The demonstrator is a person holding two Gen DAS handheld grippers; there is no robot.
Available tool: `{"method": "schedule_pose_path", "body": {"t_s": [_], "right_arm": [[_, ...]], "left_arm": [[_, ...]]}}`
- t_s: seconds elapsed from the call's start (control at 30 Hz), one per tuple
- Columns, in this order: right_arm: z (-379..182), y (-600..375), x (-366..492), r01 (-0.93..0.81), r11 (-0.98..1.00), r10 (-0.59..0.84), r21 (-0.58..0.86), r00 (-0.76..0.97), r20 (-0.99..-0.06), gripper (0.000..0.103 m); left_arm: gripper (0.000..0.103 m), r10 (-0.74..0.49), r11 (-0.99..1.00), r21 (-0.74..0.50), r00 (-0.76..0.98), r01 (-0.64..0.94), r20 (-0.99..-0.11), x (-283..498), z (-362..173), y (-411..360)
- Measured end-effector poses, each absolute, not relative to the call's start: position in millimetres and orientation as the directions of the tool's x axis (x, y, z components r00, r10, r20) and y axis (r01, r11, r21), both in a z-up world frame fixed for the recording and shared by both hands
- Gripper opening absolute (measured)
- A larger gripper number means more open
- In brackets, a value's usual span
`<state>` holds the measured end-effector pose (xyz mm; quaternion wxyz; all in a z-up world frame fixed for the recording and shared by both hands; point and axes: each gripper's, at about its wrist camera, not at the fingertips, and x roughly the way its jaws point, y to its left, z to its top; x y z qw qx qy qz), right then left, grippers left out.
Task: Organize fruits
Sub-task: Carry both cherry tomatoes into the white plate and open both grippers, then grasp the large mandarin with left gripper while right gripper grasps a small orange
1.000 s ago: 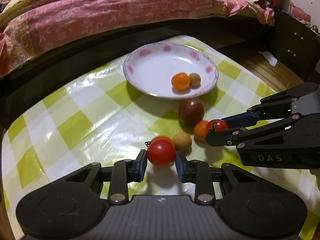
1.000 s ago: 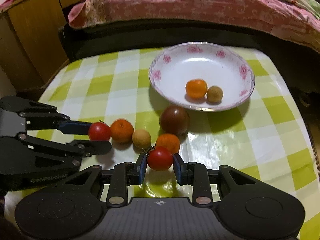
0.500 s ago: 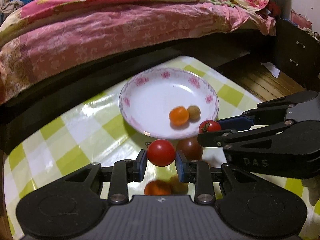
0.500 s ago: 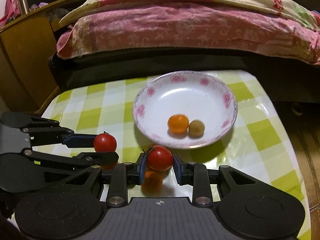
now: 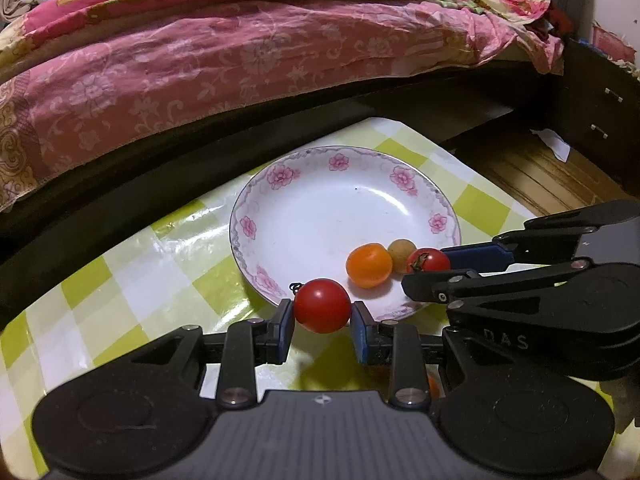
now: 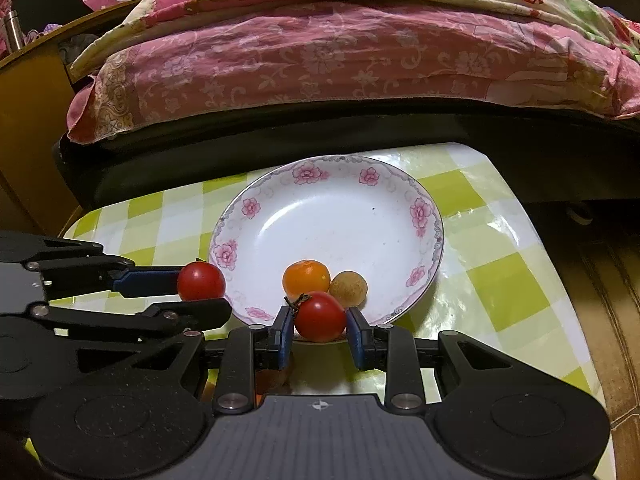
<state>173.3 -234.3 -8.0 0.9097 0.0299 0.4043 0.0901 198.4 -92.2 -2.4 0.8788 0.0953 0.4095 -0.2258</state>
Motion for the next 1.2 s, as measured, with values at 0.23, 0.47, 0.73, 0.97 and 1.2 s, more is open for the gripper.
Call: {"method": "schedule_pose_path", "body": {"t_s": [0.23,0.47,0.73,0.97,1.2], "right_arm": [[-12,-235,183,-0.137,0.983,0.181,0.121,0.658,-0.73,0.025],[-16,-235,189,-0.142,0.983,0.181,0.116,0.658,-0.731,0.027],[-13,-238,189,-0.136,0.984,0.179,0.117,0.671,-0.72,0.029],[-10,-240,188,-0.134,0.983,0.185,0.127,0.678,-0.711,0.031],[-1,-246,185,-0.115,0.982,0.185,0.147,0.705,-0.684,0.031]], "left_arm": [[0.037,-0.315,0.885,-0.026,0.558,0.465,-0.768,207,-8,-92],[0.037,-0.315,0.887,-0.027,0.562,0.46,-0.765,211,-8,-95],[0.038,-0.313,0.889,-0.026,0.566,0.458,-0.763,210,-7,-95],[0.039,-0.324,0.887,-0.035,0.569,0.46,-0.756,207,0,-94],[0.039,-0.337,0.883,-0.04,0.571,0.468,-0.749,203,7,-92]]}}
